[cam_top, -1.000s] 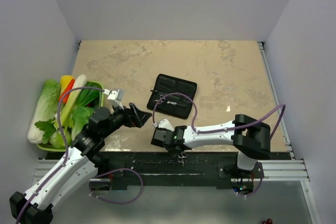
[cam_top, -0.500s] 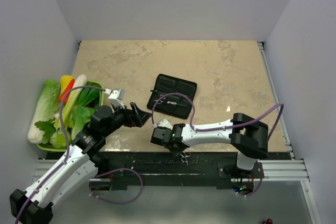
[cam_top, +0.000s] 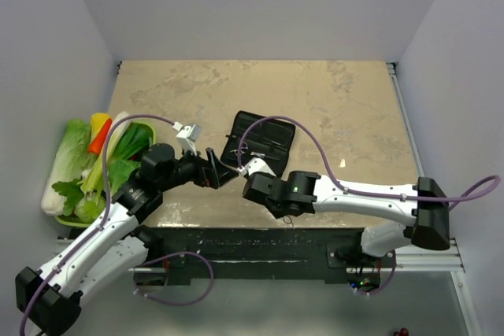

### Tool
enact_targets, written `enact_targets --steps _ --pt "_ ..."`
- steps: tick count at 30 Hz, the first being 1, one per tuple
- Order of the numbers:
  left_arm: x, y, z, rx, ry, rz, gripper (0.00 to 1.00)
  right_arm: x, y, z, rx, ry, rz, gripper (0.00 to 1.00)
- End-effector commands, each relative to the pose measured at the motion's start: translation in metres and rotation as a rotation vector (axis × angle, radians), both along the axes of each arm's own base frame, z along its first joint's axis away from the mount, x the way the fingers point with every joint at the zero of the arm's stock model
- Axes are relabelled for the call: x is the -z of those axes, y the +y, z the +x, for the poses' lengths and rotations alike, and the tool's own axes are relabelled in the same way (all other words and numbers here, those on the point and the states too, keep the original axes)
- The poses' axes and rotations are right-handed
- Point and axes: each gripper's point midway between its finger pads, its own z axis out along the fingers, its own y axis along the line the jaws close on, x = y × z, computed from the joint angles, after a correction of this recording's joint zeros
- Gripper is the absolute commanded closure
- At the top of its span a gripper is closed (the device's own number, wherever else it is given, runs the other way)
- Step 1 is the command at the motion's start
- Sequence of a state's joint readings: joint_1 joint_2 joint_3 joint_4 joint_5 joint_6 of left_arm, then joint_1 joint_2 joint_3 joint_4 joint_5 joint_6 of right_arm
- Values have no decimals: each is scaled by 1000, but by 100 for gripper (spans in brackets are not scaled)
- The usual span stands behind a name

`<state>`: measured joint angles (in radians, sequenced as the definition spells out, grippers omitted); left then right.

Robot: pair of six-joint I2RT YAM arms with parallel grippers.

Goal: Sort the hair-cutting tools
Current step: Pick up the scissors from the center of the board.

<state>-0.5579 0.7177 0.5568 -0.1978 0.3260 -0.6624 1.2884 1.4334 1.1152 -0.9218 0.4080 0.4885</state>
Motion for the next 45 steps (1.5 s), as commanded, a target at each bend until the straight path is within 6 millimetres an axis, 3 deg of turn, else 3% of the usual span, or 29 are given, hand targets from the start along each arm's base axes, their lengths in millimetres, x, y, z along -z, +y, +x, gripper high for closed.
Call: enact_targets --steps 1,7,11,21,28,32,40,45 --pt "-40 -22 -16 158 -24 -102 0 -39 -8 8 -81 -76 -1 100" --pt "-46 -37 -36 301 32 -165 0 -73 3 11 -211 -125 25 100" --pt "-46 -40 -45 353 76 -184 7 -89 18 13 -290 -154 26 100" --pt "-58 -41 -62 431 128 -196 27 -90 51 -14 -522 -186 -32 100" --pt "-63 -37 -72 461 138 -186 42 -110 57 -5 -517 -271 -16 100" --pt "-58 -32 -76 452 145 -155 41 -125 61 -12 -536 -280 1 100" --pt "-49 -29 -79 446 169 -142 35 -127 64 -23 -572 -299 -44 100" --pt "-50 -29 -81 454 171 -147 38 -126 67 -23 -577 -306 -50 100"
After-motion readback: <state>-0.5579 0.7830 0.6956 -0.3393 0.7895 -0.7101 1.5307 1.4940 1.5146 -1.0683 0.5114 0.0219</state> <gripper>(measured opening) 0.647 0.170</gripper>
